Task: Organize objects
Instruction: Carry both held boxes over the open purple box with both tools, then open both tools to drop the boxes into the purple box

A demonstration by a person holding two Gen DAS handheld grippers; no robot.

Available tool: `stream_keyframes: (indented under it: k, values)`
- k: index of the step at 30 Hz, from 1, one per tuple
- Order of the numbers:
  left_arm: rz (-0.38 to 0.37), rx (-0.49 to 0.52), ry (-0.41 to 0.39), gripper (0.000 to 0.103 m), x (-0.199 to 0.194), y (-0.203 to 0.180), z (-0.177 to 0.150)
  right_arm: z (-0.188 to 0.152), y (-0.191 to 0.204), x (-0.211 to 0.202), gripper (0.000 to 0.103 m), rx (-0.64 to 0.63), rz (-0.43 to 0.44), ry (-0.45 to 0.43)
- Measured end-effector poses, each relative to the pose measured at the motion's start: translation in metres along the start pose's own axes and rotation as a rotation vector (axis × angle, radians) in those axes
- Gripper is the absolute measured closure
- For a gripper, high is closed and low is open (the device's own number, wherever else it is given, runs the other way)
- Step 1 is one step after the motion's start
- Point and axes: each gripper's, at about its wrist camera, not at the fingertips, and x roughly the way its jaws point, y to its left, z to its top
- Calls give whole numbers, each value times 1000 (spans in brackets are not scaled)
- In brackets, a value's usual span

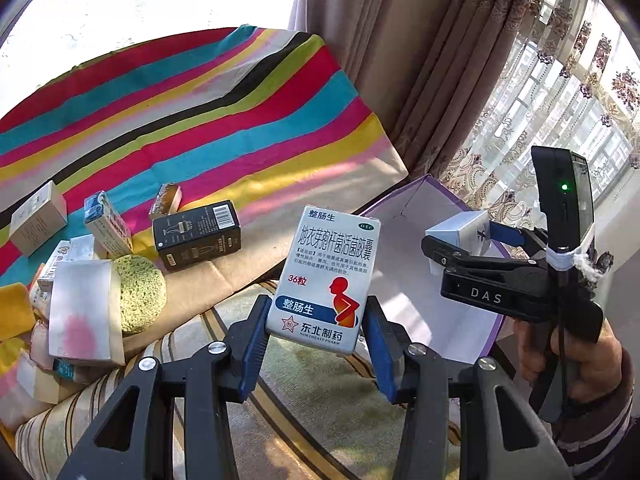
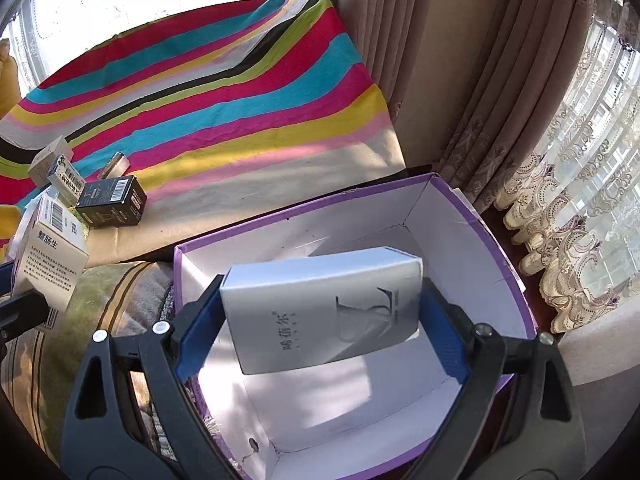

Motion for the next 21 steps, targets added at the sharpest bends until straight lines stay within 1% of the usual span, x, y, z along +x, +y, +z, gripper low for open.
stream_keyframes:
  k: [7, 10, 12, 14, 16, 19, 21]
  values:
    - [-46, 36, 15, 56, 20, -25, 16, -1, -16, 0, 10, 32, -51, -11]
    - [-72, 43, 20, 53, 27, -30, 20, 2, -21, -1, 10, 48, -51, -17]
    - [-88, 42, 17, 45, 28, -31, 22, 4, -23, -3, 7, 61, -60, -29]
    - [-89, 40, 7, 32, 26, -31, 23, 6, -24, -7, 4, 68, -77, -49]
    - [-79, 39, -13, 27, 22, -30, 23, 8, -24, -9, 2, 69, -92, -63]
    - [-35, 39, -48, 21, 15, -28, 24, 10, -22, -13, 2, 75, -97, -85]
    - [-32, 17, -73, 18, 8, -23, 25, 11, -19, -14, 1, 70, -100, -90]
